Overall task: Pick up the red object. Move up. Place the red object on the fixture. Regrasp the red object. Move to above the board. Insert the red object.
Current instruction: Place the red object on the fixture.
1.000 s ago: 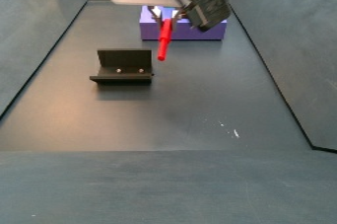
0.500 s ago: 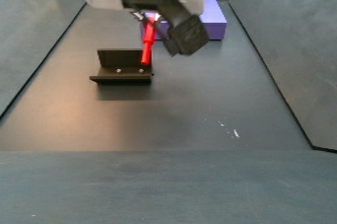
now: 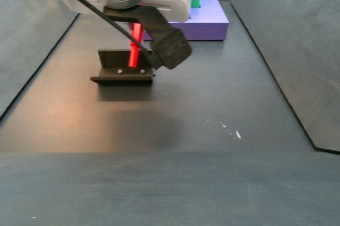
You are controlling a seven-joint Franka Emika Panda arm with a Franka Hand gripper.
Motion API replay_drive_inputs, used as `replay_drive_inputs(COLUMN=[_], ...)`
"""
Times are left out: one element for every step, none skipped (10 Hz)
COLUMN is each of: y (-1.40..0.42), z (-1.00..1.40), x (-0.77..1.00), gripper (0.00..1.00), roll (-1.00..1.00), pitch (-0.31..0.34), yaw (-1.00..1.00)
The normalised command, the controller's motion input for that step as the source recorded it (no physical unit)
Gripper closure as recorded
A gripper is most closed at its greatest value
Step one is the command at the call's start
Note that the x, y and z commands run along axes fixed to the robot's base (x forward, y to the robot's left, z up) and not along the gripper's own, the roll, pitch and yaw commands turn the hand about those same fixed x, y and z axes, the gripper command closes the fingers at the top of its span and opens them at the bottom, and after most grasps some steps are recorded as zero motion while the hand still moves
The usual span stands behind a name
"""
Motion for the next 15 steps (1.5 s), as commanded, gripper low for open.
replay_drive_inputs(y=[0.0, 0.01, 0.0, 0.02, 0.09, 0.05, 0.05, 0.01, 0.0, 0.0, 0.0, 0.0, 0.0, 0.0, 0.0], z=[-0.04, -0.17, -0.21, -0.27, -0.32, -0.27, -0.21, -0.16, -0.08, -0.04, -0.04, -0.03, -0.04, 0.0, 0.0], x=[0.81, 0.57, 0.59, 0.44, 0.25, 0.23, 0.21, 0.2, 0.14, 0.07, 0.08, 0.08, 0.0, 0.0, 0.0], gripper=[1.0, 1.0, 1.0, 1.0, 1.0, 1.0, 1.0, 1.0, 1.0, 1.0, 1.0, 1.0, 1.0, 1.0, 0.0], roll=[0.01, 0.0, -0.11, -0.24, -0.34, -0.28, -0.18, -0.16, 0.0, 0.0, 0.01, 0.08, 0.0, 0.0, 0.0], pitch=[0.006, 0.0, 0.0, -0.003, -0.063, 0.0, 0.0, 0.0, 0.0, 0.0, 0.0, 0.0, 0.0, 0.0, 0.0], yaw=[-0.17, -0.04, -0.01, 0.0, 0.0, 0.17, 0.17, 0.19, 0.21, 0.17, 0.21, 0.29, 0.11, 0.0, 0.0])
